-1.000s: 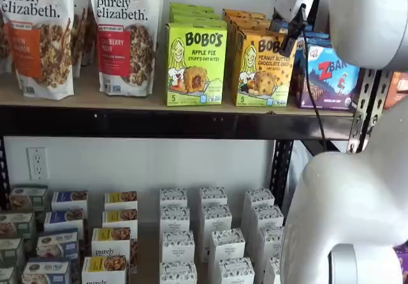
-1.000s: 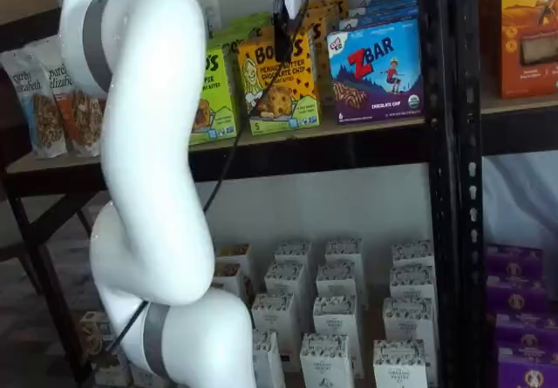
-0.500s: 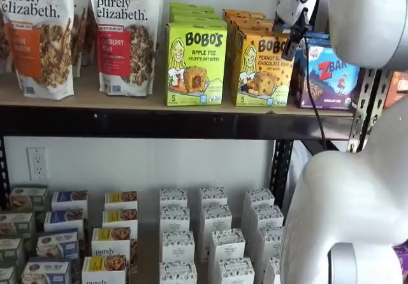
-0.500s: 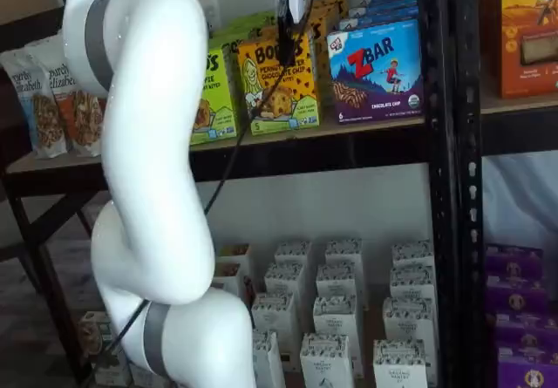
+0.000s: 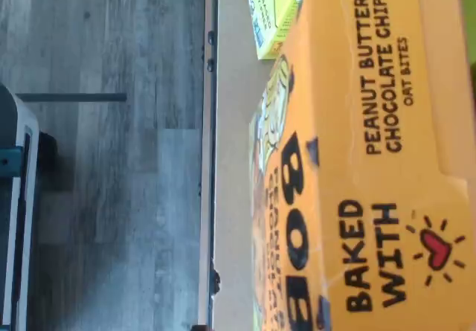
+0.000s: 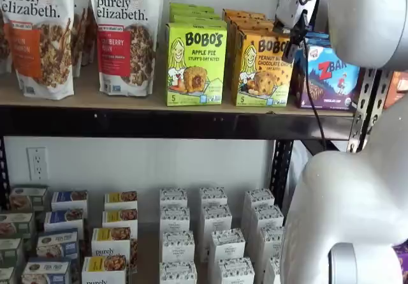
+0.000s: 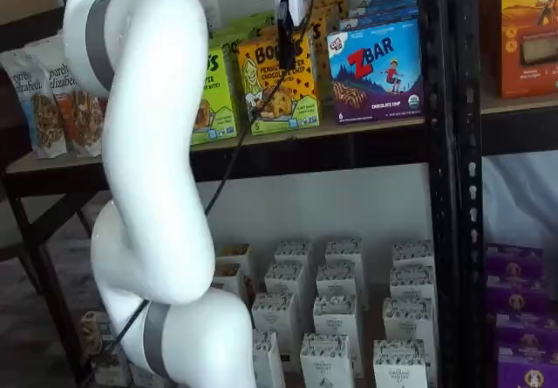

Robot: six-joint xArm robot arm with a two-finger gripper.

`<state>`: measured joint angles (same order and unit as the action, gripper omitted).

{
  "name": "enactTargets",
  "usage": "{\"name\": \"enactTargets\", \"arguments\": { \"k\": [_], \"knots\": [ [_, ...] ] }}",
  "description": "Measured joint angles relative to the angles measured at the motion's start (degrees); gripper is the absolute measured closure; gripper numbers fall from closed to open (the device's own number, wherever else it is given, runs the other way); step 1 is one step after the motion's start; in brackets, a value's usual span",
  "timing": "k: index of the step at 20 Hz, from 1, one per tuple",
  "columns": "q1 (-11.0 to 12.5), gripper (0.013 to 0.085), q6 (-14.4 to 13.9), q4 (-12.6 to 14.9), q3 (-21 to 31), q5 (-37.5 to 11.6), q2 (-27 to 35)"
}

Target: Pick up the orange box on the top shelf, the fifth box from the left

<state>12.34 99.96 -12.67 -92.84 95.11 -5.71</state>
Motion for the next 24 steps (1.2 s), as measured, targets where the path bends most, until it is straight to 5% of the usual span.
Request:
{"name": "enactTargets", "arguments": {
  "k": [3, 13, 24],
  "knots": [
    [0.00, 0.0130, 0.01, -0.30, 0.59, -0.67, -0.32],
    [0.32, 0.0370, 0.14, -1.23, 0.74, -0.82, -0.52],
    [0.23, 0.0370, 0.00, -1.01, 0.04, -0.23, -0.27]
  ]
}}
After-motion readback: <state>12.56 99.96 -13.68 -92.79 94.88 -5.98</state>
